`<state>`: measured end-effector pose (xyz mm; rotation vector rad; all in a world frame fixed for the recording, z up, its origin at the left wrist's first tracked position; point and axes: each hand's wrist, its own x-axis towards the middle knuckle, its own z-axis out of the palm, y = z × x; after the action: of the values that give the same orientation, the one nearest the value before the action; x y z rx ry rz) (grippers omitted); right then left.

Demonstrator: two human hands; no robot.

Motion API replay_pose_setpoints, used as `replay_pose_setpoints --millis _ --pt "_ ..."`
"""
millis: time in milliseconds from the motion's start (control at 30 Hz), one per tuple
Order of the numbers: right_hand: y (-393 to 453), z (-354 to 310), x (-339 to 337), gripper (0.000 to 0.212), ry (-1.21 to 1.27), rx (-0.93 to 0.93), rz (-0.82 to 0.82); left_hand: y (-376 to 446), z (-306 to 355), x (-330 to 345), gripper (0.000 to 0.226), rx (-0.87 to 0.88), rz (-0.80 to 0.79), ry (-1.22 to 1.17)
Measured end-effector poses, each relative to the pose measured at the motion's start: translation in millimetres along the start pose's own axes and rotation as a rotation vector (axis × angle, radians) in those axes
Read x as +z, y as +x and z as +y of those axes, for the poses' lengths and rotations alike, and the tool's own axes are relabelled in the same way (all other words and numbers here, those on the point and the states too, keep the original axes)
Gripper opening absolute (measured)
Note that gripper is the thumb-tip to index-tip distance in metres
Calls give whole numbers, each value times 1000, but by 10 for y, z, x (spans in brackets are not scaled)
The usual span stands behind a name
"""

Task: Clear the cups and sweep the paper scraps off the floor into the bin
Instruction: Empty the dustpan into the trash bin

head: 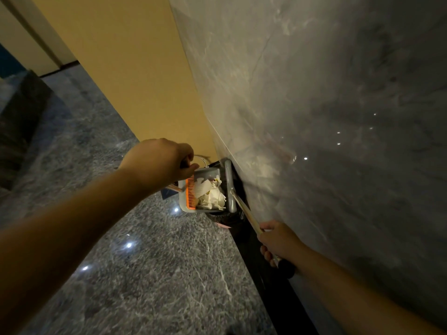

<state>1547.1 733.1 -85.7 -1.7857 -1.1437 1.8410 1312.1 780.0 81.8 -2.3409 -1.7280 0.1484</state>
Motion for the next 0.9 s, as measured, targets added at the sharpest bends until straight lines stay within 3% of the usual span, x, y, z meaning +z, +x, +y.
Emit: replay_pose_setpoints --millis 300,634,900 --pt "66 -26 -29 37 -38 -2 7 43 33 -50 31 58 -109 92" --pt "140 -3 -49 29 -9 46 -4 54 -6 -44 29 0 -43 47" --pt "80 -127 -9 32 -29 9 -28 56 44 -57 31 22 -83 76"
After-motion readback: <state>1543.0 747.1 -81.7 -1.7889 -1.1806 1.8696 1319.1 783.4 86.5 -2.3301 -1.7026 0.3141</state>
